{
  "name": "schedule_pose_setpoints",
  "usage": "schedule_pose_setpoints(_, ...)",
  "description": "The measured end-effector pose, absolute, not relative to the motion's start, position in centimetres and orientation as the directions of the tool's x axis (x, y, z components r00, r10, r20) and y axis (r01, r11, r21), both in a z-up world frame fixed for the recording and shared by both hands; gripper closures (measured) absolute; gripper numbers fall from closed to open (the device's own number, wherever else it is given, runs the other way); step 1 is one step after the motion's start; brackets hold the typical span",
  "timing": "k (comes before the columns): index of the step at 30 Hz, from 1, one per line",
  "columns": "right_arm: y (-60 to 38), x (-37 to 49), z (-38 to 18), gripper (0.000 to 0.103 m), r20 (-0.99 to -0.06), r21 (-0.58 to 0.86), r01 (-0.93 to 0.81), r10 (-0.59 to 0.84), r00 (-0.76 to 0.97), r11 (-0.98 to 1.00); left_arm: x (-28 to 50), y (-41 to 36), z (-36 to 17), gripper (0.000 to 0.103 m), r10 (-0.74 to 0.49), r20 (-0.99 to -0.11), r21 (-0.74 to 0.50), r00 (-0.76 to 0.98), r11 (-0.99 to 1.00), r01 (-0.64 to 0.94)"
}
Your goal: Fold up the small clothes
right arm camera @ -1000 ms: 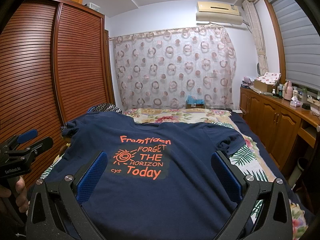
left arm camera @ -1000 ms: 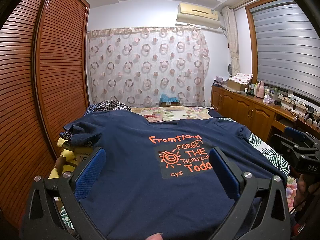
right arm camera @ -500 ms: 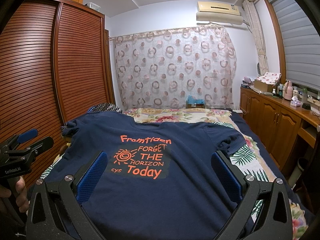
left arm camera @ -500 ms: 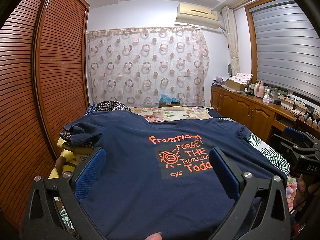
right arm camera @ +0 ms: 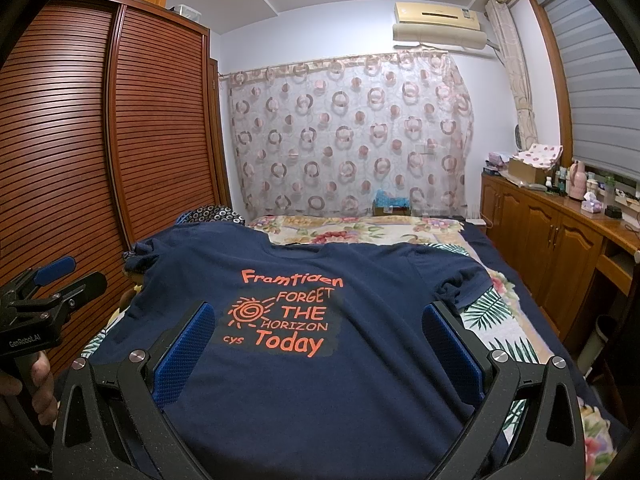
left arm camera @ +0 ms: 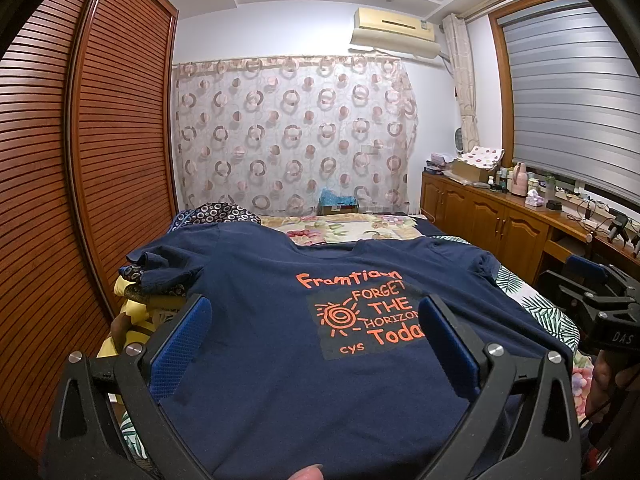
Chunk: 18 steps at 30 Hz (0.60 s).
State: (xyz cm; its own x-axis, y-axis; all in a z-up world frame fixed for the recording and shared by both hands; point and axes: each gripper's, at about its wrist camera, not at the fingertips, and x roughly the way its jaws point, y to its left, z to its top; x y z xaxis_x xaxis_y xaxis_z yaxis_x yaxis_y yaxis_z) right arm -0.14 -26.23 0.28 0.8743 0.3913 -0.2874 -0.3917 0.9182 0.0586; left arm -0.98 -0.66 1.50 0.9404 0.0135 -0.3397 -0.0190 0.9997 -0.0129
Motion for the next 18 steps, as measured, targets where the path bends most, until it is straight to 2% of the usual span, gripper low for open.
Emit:
schedule_pose_setpoints(11, -26.1, 0.5, -0.1, 0.000, -0.304, 0.065, -0.403, 0.403, 0.863, 0.913, -0.6, -0.4, 1.4, 0.000, 0.026, -0.366, -0.014, 0.930, 0.999, -0.034)
schedule_pose_setpoints(18, -26.0, 1.8, -0.7, 0.000, -0.324, 0.076, -0.428, 0.429, 0.844, 0.900, 0.8, 2.5, -0.4, 0.000, 0.051, -0.400, -0.035, 0.915, 0.997, -0.071)
